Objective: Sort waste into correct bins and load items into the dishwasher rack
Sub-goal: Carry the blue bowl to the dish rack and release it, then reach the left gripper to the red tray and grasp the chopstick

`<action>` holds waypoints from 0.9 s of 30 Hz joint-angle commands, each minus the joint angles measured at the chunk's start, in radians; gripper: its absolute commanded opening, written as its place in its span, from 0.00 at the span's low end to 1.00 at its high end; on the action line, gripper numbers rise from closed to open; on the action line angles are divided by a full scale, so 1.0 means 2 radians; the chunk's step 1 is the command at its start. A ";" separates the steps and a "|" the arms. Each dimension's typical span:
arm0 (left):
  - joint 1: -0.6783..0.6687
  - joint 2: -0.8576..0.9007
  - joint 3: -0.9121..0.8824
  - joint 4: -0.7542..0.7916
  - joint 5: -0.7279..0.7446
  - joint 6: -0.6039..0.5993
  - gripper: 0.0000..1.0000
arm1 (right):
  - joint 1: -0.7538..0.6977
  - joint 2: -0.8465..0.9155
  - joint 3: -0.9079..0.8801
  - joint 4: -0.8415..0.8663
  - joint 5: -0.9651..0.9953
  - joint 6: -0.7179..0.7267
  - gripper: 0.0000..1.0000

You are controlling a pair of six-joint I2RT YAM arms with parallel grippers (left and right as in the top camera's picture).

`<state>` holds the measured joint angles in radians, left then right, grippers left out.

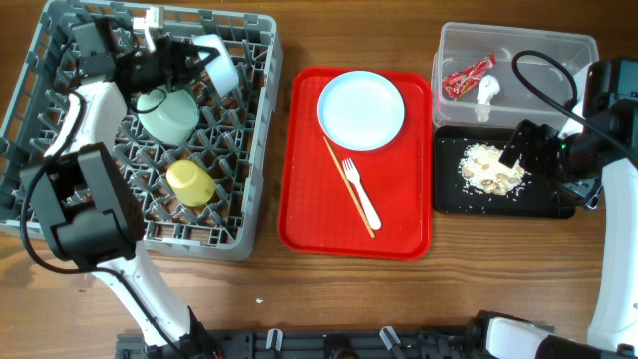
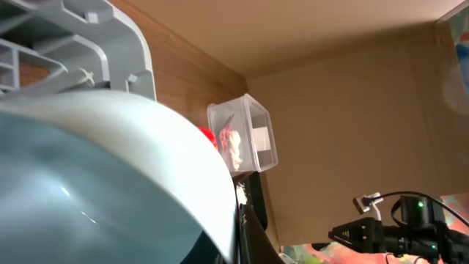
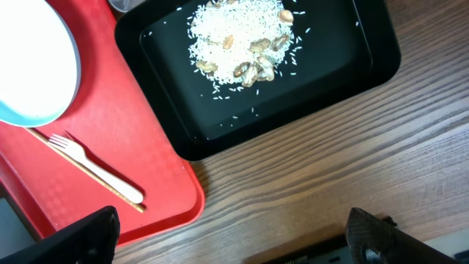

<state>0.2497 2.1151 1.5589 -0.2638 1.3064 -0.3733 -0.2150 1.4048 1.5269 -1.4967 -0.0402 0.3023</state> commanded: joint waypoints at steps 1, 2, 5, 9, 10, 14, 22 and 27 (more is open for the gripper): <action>0.022 0.015 -0.001 0.001 -0.043 -0.001 0.16 | -0.002 -0.007 0.010 -0.003 0.007 0.006 1.00; 0.027 0.015 -0.001 0.001 -0.043 -0.001 0.26 | -0.002 -0.007 0.010 -0.004 0.007 0.006 1.00; 0.041 0.015 -0.001 -0.005 -0.042 -0.001 0.48 | -0.002 -0.007 0.010 -0.003 0.007 0.007 1.00; 0.057 0.014 0.000 -0.020 -0.040 -0.001 0.81 | -0.002 -0.007 0.010 -0.003 0.007 0.007 1.00; 0.060 0.011 0.000 -0.020 -0.035 -0.001 1.00 | -0.002 -0.007 0.010 -0.003 0.007 0.007 1.00; 0.070 -0.016 0.000 -0.019 -0.033 -0.001 1.00 | -0.002 -0.007 0.010 -0.003 0.007 0.007 1.00; 0.061 -0.124 0.000 -0.066 -0.088 0.013 1.00 | -0.002 -0.007 0.010 -0.002 0.007 0.007 1.00; -0.036 -0.215 0.000 -0.262 -0.351 0.052 1.00 | -0.002 -0.007 0.010 0.000 0.007 0.006 1.00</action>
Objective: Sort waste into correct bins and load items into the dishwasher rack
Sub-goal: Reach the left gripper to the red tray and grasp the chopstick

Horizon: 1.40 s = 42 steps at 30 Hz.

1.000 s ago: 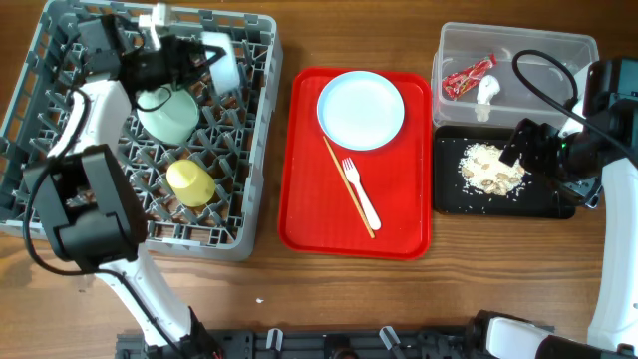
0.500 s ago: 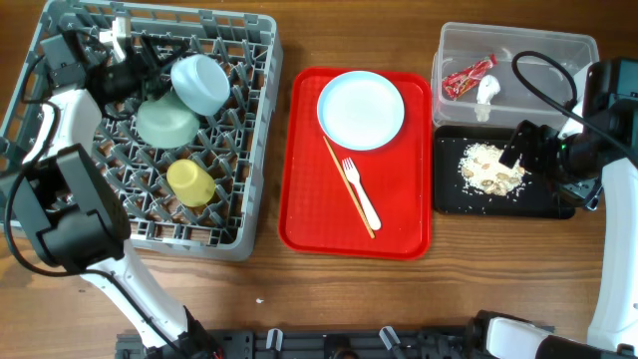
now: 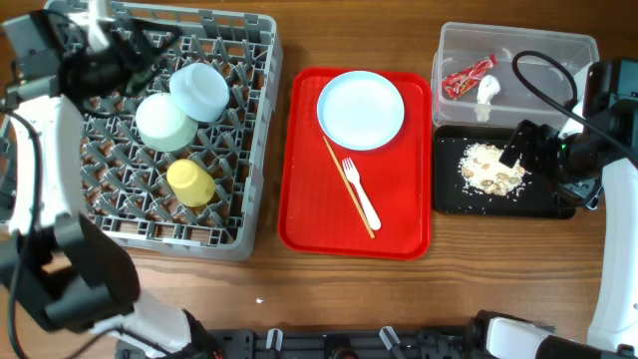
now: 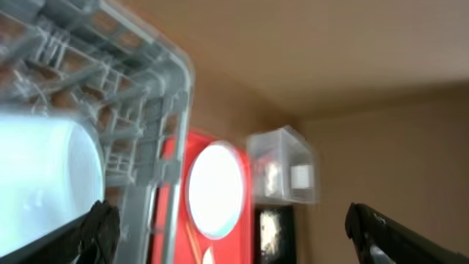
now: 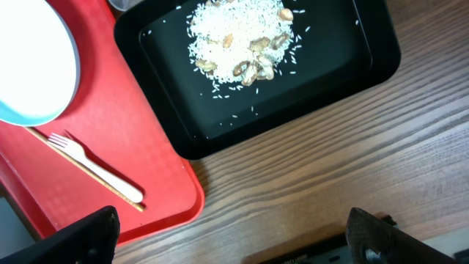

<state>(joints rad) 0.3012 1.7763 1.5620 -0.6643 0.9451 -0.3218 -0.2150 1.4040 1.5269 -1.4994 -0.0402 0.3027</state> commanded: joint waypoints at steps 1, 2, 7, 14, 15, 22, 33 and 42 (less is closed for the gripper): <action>-0.089 -0.056 -0.002 -0.096 -0.209 0.026 1.00 | -0.002 -0.007 0.010 0.001 0.007 0.006 1.00; -0.118 -0.064 -0.002 -0.126 -0.235 0.026 1.00 | -0.002 -0.007 0.010 0.002 0.007 0.006 1.00; -0.256 -0.058 -0.002 -0.196 -0.262 -0.003 1.00 | -0.002 -0.007 0.010 0.002 0.007 0.006 1.00; -0.440 -0.008 -0.023 -0.212 -0.497 -0.247 1.00 | -0.002 -0.007 0.010 0.003 0.007 0.006 1.00; -0.455 0.001 -0.026 -0.211 -0.509 -0.265 1.00 | -0.002 -0.007 0.010 0.003 0.007 0.006 1.00; -0.514 0.106 -0.030 -0.186 -0.518 -0.305 1.00 | -0.002 -0.007 0.010 0.002 0.007 0.004 1.00; -0.513 0.145 -0.030 -0.172 -0.516 -0.305 1.00 | -0.002 -0.007 0.010 0.002 0.007 0.003 1.00; -0.520 0.170 -0.030 -0.169 -0.516 -0.305 1.00 | -0.002 -0.007 0.010 0.001 0.007 0.004 1.00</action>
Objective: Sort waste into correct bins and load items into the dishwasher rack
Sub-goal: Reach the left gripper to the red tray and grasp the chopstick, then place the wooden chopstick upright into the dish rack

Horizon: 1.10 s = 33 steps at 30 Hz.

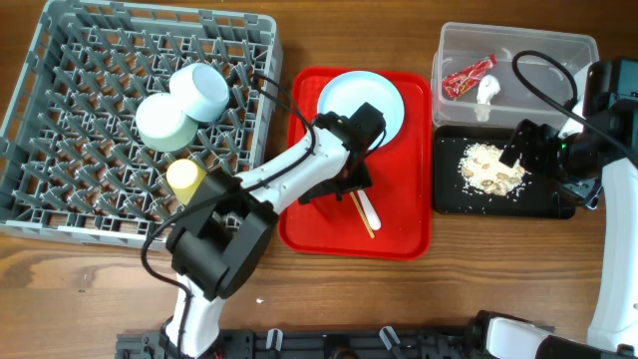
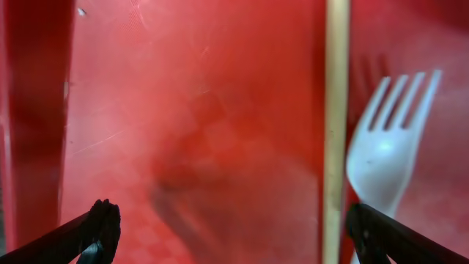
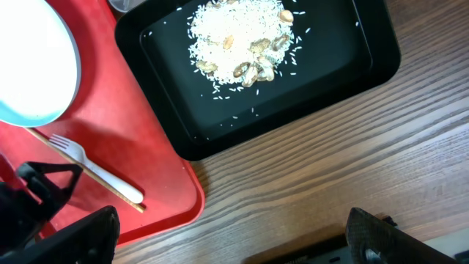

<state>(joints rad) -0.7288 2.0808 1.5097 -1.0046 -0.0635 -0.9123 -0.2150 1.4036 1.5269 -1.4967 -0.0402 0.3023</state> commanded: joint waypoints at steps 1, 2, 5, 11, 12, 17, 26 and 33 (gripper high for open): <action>-0.006 0.023 -0.004 0.001 -0.011 -0.010 1.00 | -0.002 -0.007 0.010 -0.001 0.007 0.004 1.00; -0.007 0.025 -0.004 0.001 -0.008 -0.010 1.00 | -0.002 -0.007 0.010 -0.002 0.007 0.004 1.00; -0.007 0.026 -0.004 0.001 -0.006 -0.010 1.00 | -0.002 -0.007 0.010 -0.002 0.007 0.004 1.00; -0.008 0.026 -0.022 0.030 0.035 -0.010 0.72 | -0.002 -0.007 0.010 -0.002 0.007 0.004 1.00; -0.008 0.026 -0.033 0.043 0.047 -0.010 0.72 | -0.002 -0.007 0.010 -0.002 0.007 0.004 1.00; -0.008 0.026 -0.056 0.061 0.050 -0.010 0.50 | -0.002 -0.007 0.010 -0.003 0.007 0.004 1.00; -0.008 0.026 -0.056 0.061 0.050 -0.010 0.11 | -0.002 -0.007 0.010 -0.004 0.007 0.004 1.00; -0.002 0.018 -0.056 0.063 0.050 -0.008 0.04 | -0.002 -0.007 0.010 -0.004 0.007 0.004 1.00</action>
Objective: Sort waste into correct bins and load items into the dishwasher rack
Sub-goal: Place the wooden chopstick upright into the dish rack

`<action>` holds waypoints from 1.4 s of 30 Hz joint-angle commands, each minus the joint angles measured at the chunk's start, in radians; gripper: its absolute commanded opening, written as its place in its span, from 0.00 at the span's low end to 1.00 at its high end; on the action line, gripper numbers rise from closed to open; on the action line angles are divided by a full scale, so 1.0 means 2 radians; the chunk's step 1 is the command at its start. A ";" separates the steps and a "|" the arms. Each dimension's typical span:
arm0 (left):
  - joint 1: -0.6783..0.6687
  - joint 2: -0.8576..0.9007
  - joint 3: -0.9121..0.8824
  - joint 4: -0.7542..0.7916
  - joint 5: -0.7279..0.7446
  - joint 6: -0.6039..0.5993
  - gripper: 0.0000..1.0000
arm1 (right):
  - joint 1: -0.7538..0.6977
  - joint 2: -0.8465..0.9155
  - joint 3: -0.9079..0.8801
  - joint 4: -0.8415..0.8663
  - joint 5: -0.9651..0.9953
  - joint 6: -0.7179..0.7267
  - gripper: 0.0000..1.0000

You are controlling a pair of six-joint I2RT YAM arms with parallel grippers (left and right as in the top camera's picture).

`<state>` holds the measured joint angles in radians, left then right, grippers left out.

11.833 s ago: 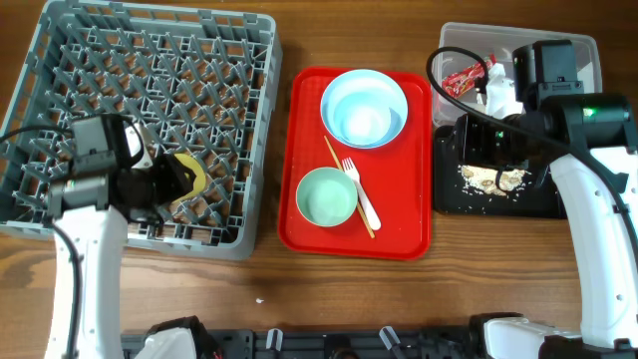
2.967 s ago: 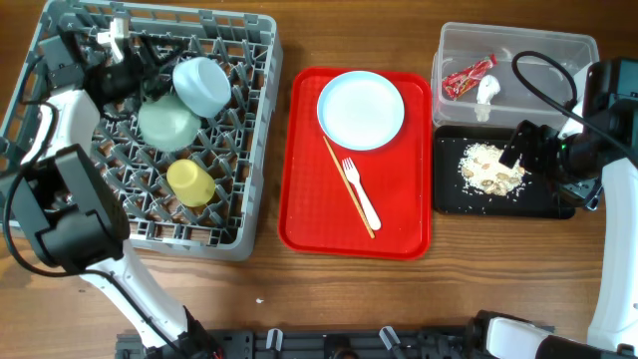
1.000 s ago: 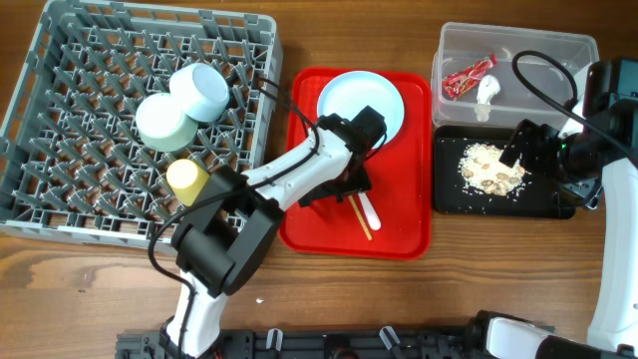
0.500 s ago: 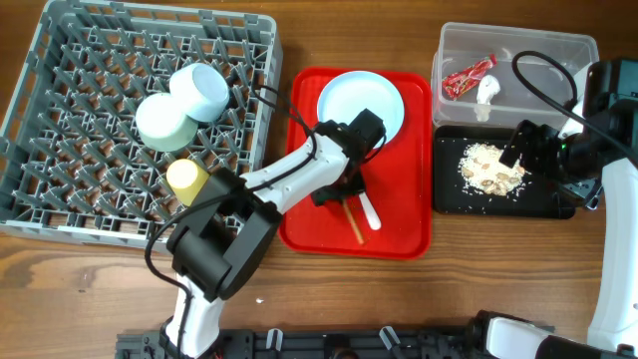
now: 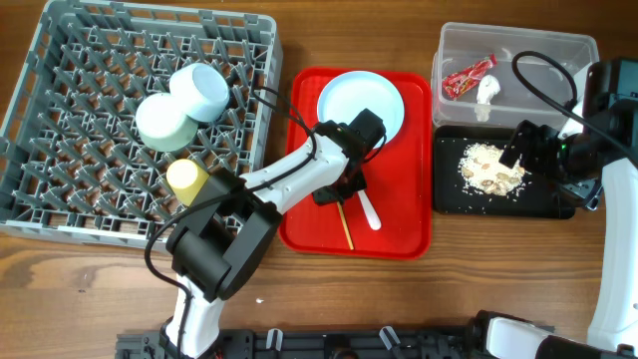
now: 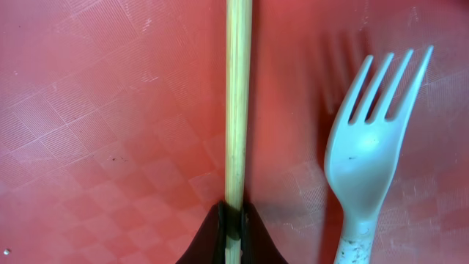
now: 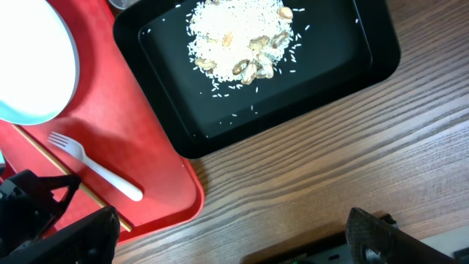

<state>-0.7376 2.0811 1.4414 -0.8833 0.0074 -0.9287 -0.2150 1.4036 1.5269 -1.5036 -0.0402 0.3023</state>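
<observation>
In the left wrist view my left gripper (image 6: pixel 233 236) is shut on a thin wooden chopstick (image 6: pixel 237 110) lying on the red tray (image 6: pixel 110 110), with a white plastic fork (image 6: pixel 366 139) just to its right. From overhead the left gripper (image 5: pixel 340 191) sits mid-tray; the chopstick (image 5: pixel 346 227) sticks out toward the front edge and the fork (image 5: pixel 365 207) lies beside it. A pale-blue plate (image 5: pixel 361 108) rests at the tray's back. My right gripper (image 7: pixel 234 246) hangs open over the table's front right, holding nothing.
The grey dishwasher rack (image 5: pixel 60 189) at left holds a pale-blue bowl (image 5: pixel 202 90), a green cup (image 5: pixel 162 120) and a yellow cup (image 5: pixel 186 178). At right are a black tray (image 5: pixel 543 199) with rice and a clear bin (image 5: pixel 558 50) holding a red wrapper.
My left gripper was open over the tray beside the chopstick; now it is shut on it. The chopstick has turned and its near end lies closer to the tray's front edge. The right arm is unchanged.
My left gripper was first in the rack against the pale-blue bowl. Then it stood open at the rack's back-left corner, the bowl left in the rack. Later it was open over the red tray by the chopstick, and now it grips that chopstick.
</observation>
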 commanded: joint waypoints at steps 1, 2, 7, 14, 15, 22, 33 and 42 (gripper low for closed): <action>0.005 0.012 -0.022 0.002 0.014 0.000 0.04 | -0.002 -0.007 0.010 -0.001 0.007 0.004 0.99; 0.009 -0.004 -0.022 0.002 0.013 0.003 0.04 | -0.002 -0.007 0.010 -0.001 0.007 0.004 1.00; 0.048 -0.120 -0.022 -0.011 0.011 0.087 0.04 | -0.002 -0.007 0.010 -0.001 0.007 0.004 1.00; 0.149 -0.249 -0.022 -0.058 -0.038 0.309 0.04 | -0.002 -0.007 0.010 -0.003 0.007 0.004 1.00; 0.171 -0.255 -0.022 -0.052 -0.044 0.349 0.04 | -0.002 -0.007 0.010 -0.003 0.007 0.004 1.00; 0.250 -0.248 -0.022 0.012 -0.039 0.475 0.04 | -0.002 -0.007 0.010 -0.002 0.007 0.004 1.00; 0.251 -0.155 -0.024 0.055 -0.025 0.497 0.41 | -0.002 -0.007 0.010 -0.004 0.007 0.004 1.00; 0.229 -0.227 0.027 0.028 0.075 0.401 0.62 | -0.002 -0.007 0.010 -0.004 0.007 0.004 1.00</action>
<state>-0.2432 1.7374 1.4479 -0.8230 -0.0269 -0.0017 -0.2150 1.4036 1.5269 -1.5082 -0.0402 0.3023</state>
